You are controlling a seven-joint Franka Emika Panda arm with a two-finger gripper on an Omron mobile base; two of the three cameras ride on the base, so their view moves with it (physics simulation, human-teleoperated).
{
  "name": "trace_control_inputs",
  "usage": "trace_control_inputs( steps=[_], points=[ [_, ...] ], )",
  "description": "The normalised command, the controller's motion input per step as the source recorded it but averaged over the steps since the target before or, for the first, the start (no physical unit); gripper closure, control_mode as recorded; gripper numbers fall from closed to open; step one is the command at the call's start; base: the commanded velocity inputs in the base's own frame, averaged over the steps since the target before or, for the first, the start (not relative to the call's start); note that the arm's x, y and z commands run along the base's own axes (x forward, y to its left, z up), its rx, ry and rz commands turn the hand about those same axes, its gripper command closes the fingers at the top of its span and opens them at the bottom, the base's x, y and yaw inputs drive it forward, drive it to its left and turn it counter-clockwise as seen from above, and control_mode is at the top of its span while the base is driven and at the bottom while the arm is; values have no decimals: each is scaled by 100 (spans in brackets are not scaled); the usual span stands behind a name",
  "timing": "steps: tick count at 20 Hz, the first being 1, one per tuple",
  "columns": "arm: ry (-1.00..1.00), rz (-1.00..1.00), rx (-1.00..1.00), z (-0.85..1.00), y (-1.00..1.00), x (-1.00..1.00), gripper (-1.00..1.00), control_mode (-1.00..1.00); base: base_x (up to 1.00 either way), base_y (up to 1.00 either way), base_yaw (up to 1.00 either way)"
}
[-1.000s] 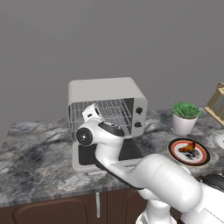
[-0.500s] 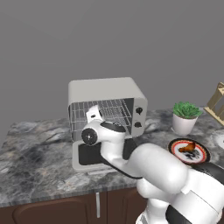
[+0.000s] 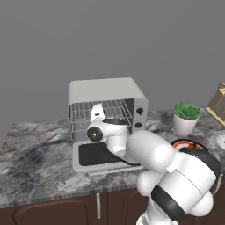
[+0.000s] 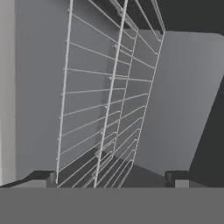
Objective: Open the toaster oven door. Place the bread on the top rack in the toaster oven and place the chicken drumstick on the bottom rack.
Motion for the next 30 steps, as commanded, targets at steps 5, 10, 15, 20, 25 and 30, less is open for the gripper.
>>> trace_control_inputs(
  steps=[5,10,15,20,25,30],
  points=[
    [11,3,6,-32,0,11,-100,-100,0,0,0],
    [16,5,5,-11,0,0,-100,-100,0,0,0],
    [4,4,3,28,0,4,-100,-100,0,0,0],
    [0,2,1,21,1,13,-100,-100,0,0,0],
    [0,0,0,0,2,37,-100,-100,0,0,0],
    [3,0,0,-30,0,6,-100,-100,0,0,0]
  ],
)
